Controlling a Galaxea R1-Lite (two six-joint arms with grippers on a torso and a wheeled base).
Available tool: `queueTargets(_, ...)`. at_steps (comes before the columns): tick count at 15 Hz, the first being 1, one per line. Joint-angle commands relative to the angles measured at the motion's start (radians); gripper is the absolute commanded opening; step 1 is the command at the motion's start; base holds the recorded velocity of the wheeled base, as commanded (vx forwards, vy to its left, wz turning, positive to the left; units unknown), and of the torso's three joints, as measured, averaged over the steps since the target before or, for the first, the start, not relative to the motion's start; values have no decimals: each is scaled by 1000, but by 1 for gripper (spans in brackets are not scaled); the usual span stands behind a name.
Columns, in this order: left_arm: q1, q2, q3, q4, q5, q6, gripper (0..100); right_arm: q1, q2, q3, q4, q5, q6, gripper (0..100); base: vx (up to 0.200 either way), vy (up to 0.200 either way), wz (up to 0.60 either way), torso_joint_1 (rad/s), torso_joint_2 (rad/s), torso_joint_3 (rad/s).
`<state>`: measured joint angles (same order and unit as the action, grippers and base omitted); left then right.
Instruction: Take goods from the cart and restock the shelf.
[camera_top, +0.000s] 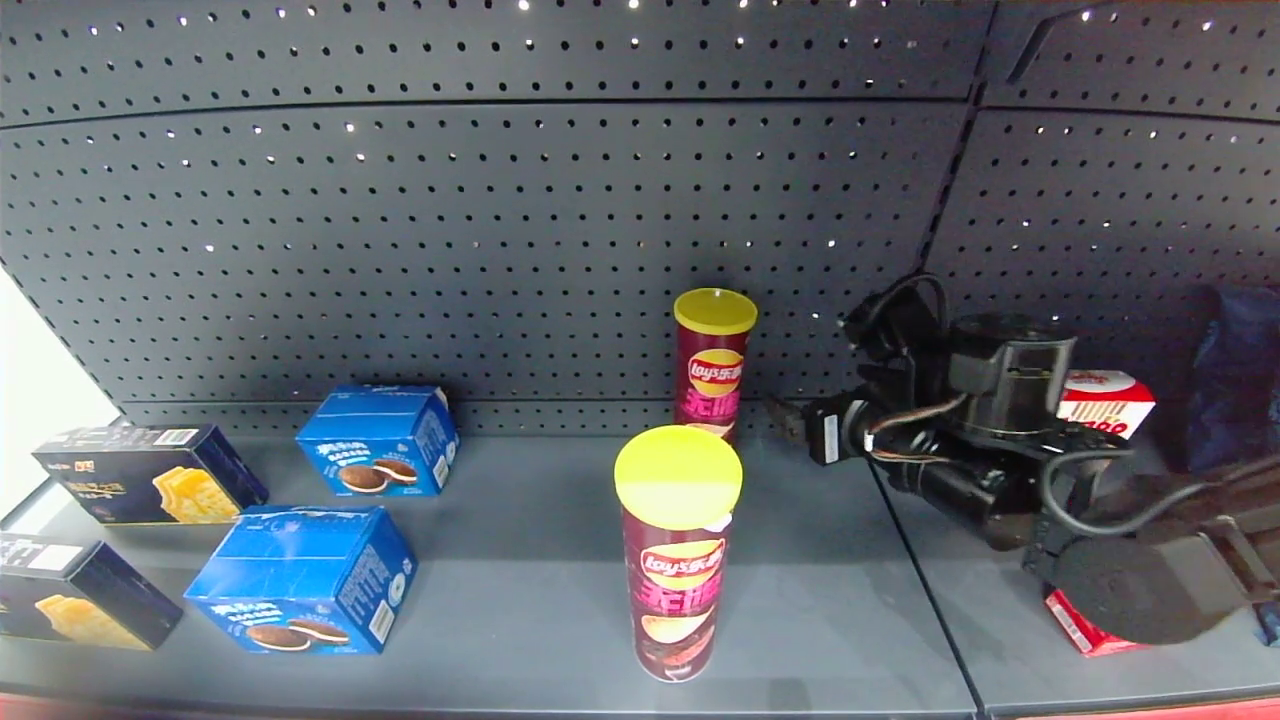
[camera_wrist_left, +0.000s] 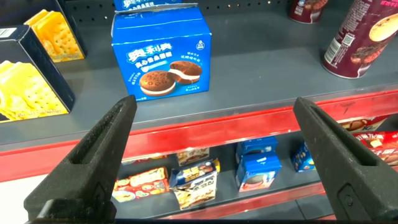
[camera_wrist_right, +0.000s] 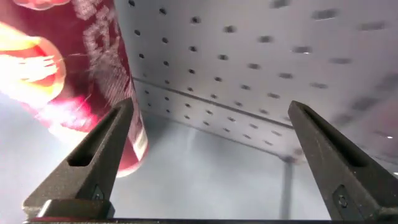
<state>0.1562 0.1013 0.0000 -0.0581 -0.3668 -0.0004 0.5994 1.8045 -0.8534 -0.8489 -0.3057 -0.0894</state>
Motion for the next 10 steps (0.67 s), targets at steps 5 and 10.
queueTargets(5,0,2,0,0,2,-3,100,-9,-433,309,11,-7,-30,100,0,0,0,0,0,0)
queueTargets(10,0,3,0,0,-3,-4,100,-20,-689,415,71,-165,-53,100,0,0,0,0,0,0)
